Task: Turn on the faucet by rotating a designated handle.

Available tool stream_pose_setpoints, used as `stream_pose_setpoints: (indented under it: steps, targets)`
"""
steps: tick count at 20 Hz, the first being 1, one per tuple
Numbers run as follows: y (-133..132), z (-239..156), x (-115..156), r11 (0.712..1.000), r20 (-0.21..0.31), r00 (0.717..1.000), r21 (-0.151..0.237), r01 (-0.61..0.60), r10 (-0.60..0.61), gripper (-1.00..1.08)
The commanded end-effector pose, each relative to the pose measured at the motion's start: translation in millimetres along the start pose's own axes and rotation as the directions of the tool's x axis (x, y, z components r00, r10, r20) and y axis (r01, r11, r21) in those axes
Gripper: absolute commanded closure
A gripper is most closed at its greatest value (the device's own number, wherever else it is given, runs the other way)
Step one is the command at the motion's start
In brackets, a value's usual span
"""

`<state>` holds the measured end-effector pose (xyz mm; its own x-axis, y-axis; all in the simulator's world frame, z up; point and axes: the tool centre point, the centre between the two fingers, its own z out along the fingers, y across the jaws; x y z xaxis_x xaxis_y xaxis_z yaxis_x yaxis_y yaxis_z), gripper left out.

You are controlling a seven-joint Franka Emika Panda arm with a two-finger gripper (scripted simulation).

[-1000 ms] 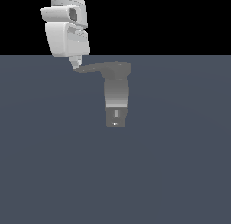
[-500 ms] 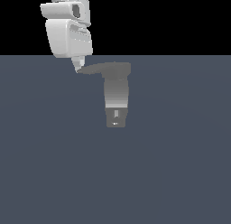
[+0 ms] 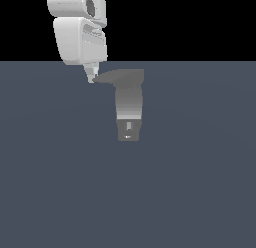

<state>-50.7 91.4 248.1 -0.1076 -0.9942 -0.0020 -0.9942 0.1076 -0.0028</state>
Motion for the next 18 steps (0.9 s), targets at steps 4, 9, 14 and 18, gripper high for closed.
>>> stream_pose_setpoints:
  steps: [4,9,14,18]
  targets:
    - [14,0,14,1.000,-0.002,1.000,-0.002,-0.005,0.005,1.08]
    - [25,0,22,1.000,-0.002,1.000,-0.003,-0.004,0.004,1.08]
    - [24,0,37,1.000,-0.001,1.000,-0.002,0.001,-0.001,1.08]
    - [26,0,59,1.000,-0.001,1.000,-0.002,0.000,0.000,1.08]
